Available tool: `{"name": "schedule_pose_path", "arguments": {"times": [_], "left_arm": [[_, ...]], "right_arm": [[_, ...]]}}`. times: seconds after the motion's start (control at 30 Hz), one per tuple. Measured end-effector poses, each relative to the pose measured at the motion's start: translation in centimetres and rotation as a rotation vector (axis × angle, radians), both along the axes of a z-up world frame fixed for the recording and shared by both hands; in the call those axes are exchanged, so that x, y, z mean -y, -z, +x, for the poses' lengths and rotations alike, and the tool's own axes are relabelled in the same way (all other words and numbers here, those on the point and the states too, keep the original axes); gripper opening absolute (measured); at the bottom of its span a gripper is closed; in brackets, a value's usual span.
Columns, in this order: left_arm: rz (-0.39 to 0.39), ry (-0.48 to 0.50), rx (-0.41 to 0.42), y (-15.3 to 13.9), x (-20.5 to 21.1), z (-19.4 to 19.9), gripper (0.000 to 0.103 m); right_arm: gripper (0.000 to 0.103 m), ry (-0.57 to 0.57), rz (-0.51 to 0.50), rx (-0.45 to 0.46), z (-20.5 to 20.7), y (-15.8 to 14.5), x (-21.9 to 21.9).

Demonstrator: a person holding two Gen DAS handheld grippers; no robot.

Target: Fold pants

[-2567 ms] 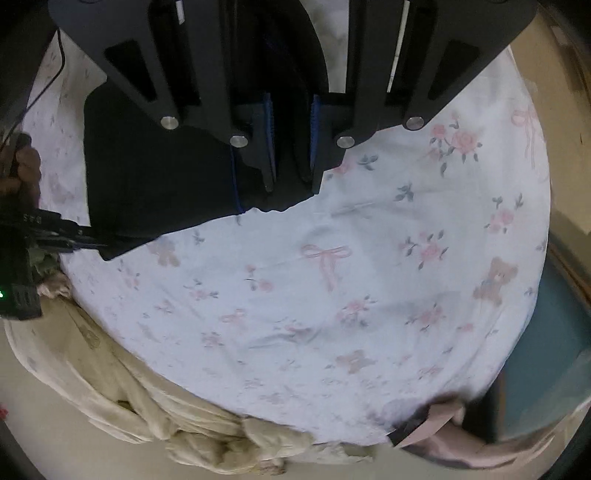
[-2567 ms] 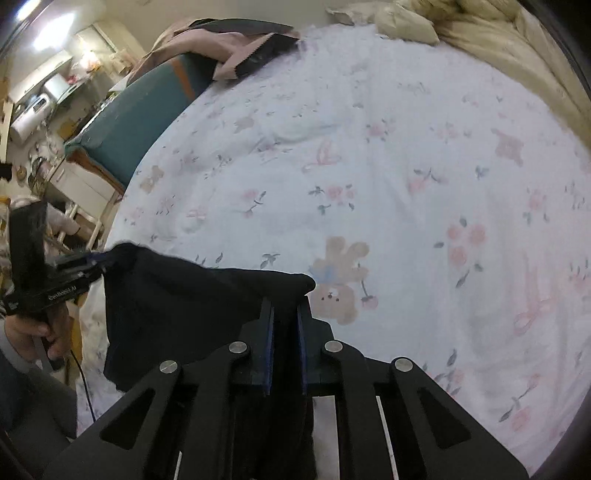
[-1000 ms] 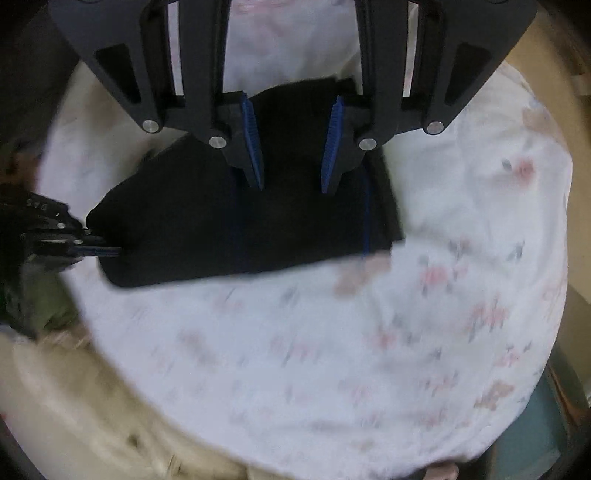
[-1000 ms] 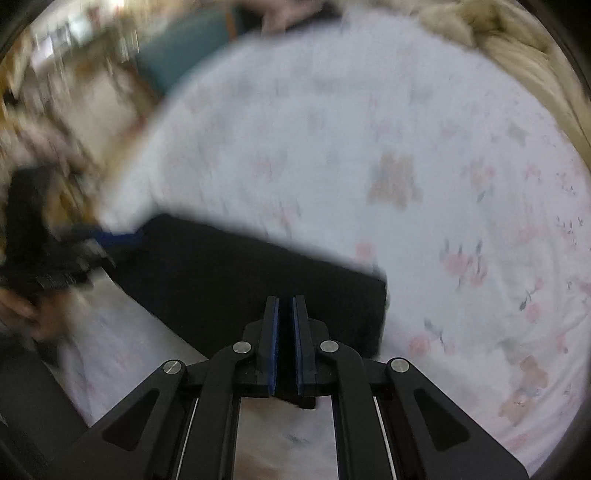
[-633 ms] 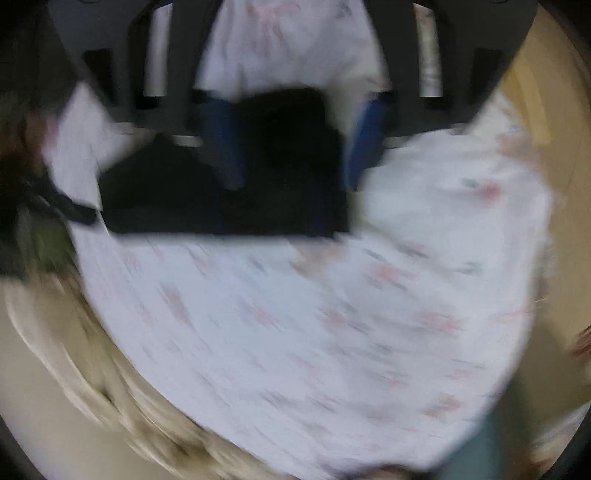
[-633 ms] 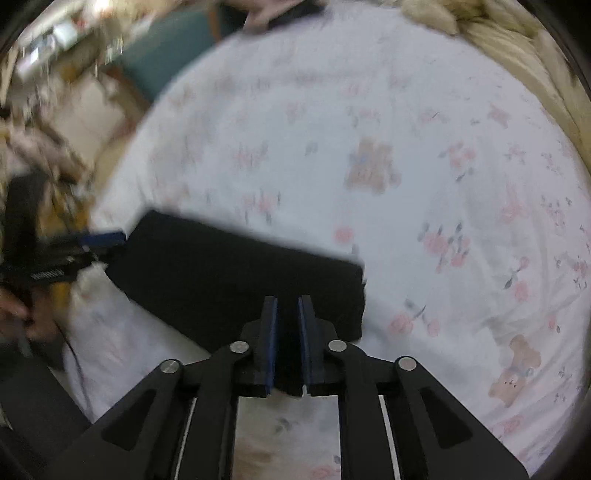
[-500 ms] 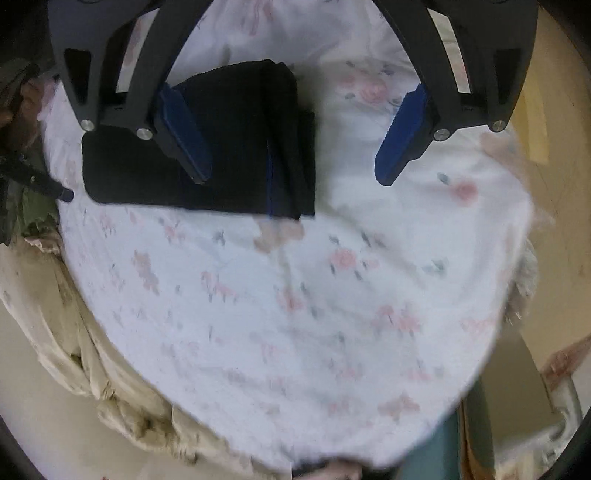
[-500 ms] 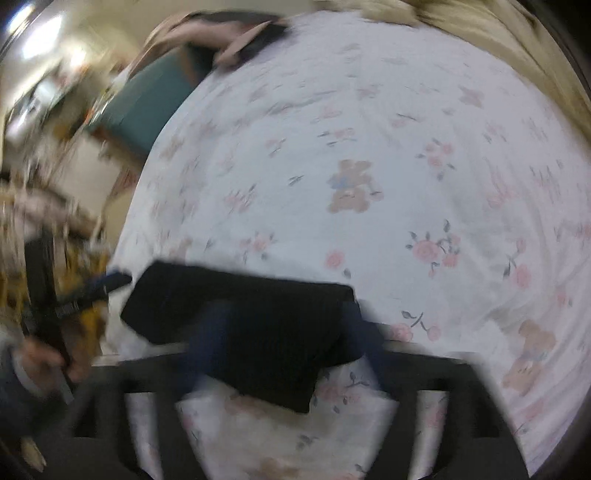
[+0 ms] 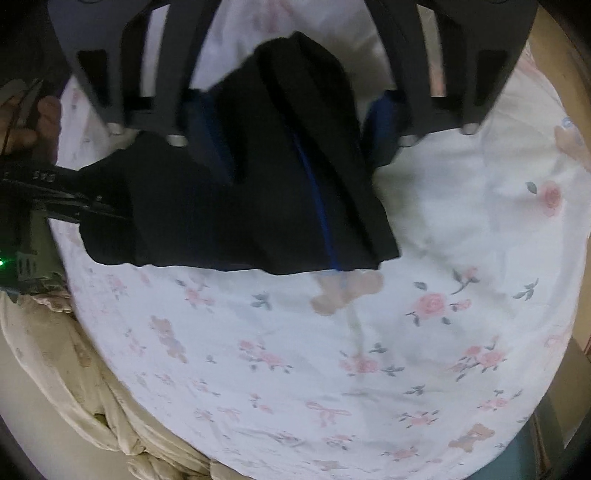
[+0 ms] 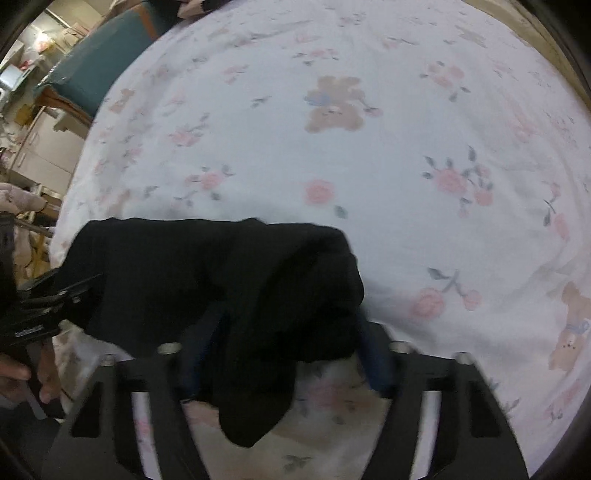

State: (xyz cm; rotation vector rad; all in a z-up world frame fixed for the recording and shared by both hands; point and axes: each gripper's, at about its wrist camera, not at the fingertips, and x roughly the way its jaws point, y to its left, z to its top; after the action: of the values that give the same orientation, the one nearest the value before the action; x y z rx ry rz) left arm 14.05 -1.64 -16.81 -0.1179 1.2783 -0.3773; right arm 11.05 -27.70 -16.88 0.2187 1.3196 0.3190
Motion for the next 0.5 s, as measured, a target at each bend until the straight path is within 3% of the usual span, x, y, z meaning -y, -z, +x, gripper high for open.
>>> {"name": "schedule_pose_path", "arguments": {"times": [0.13, 0.2, 0.3, 0.37, 0.5], "left_arm": [[0.051, 0.049, 0.059, -0.6, 1.1, -0.3, 0.043], [0.047, 0.054, 0.073, -0.9, 1.0, -0.2, 0.03], [0.029, 0.065, 0.093, -1.6, 0.6, 0.0, 0.02], [0.0, 0.043, 0.102, -2.5, 0.1, 0.3, 0.019], [0.023, -0.03, 0.186, -5.0, 0.2, 2.4, 0.018]], "right_arm": [[0.032, -0.057, -0.004, 0.043, -0.1, -0.8, -0.7], [0.031, -0.076, -0.013, 0.048, 0.3, -0.6, -0.6], [0.031, -0.05, 0.012, 0.04, 1.2, -0.5, -0.9], [0.031, -0.049, 0.039, 0.075, 1.6, -1.4, -1.2], [0.03, -0.049, 0.124, 0.156, 3.2, -4.1, -2.0]]}}
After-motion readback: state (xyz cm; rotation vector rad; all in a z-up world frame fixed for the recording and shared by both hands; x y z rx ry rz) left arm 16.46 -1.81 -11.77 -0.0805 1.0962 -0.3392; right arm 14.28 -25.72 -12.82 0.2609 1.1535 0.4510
